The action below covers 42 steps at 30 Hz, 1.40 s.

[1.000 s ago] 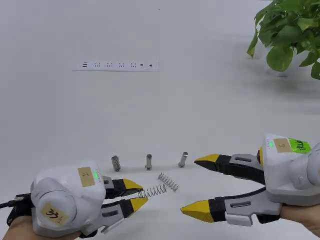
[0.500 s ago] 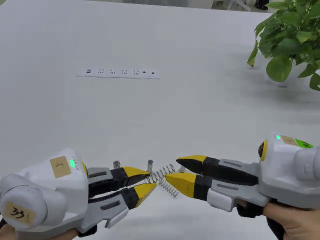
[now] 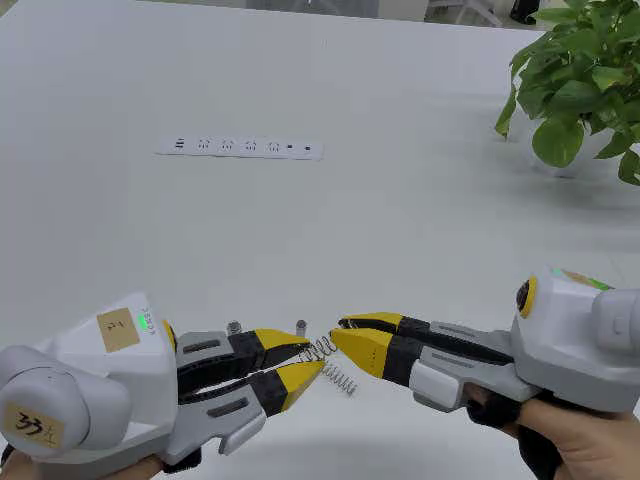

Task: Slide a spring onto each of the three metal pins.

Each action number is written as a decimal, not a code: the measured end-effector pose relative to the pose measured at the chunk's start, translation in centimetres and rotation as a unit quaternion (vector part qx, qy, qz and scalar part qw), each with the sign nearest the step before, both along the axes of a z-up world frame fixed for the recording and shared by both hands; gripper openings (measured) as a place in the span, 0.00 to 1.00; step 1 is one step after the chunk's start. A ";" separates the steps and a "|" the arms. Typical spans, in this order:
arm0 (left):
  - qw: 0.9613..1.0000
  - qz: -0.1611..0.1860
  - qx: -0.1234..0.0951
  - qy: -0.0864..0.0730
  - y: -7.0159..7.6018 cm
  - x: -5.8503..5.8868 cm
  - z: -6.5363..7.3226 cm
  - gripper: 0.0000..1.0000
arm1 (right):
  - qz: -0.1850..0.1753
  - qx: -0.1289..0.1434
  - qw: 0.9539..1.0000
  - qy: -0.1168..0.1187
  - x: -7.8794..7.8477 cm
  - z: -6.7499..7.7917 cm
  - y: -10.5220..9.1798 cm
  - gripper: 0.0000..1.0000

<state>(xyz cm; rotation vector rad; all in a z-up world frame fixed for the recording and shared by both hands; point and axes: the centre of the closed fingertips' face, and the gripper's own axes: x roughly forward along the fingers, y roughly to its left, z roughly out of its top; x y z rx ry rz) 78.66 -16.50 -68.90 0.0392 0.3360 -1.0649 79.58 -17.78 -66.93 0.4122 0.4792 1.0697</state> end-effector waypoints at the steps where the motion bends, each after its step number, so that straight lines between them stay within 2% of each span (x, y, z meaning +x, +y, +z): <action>1: 1.000 0.000 0.000 0.000 0.0 0.0 0.0 0.11 | 0.001 -0.001 1.000 0.000 0.0 0.1 0.0 0.13; 8: 1.000 -0.009 0.013 -0.010 -0.3 -0.1 -0.3 0.11 | 0.019 -0.023 0.999 -0.013 -0.2 0.3 0.3 0.12; 16: 0.999 -0.021 0.036 -0.018 -0.5 -0.5 -1.1 0.11 | 0.047 -0.067 0.996 -0.035 -0.7 0.1 0.9 0.12; 19: 0.999 -0.026 0.044 -0.019 -0.5 -0.7 -1.3 0.10 | 0.063 -0.093 0.992 -0.052 -1.0 0.0 1.1 0.12; 24: 0.998 -0.029 0.047 -0.018 -0.6 -0.9 -1.5 0.11 | 0.079 -0.118 0.987 -0.073 -1.4 0.1 1.5 0.12; 27: 0.998 -0.032 0.051 -0.019 -0.6 -1.0 -1.6 0.11 | 0.091 -0.137 0.982 -0.088 -1.6 0.0 1.7 0.11; 31: 0.998 -0.035 0.054 -0.020 -0.7 -1.1 -1.7 0.11 | 0.101 -0.149 0.979 -0.098 -1.7 0.0 1.8 0.12; 35: 0.997 -0.038 0.058 -0.021 -0.7 -1.2 -1.8 0.10 | 0.113 -0.167 0.973 -0.111 -1.8 -0.3 1.8 0.12; 42: 0.997 -0.043 0.058 -0.021 -0.7 -1.4 -2.1 0.10 | 0.125 -0.179 0.969 -0.118 -1.9 -0.5 1.6 0.12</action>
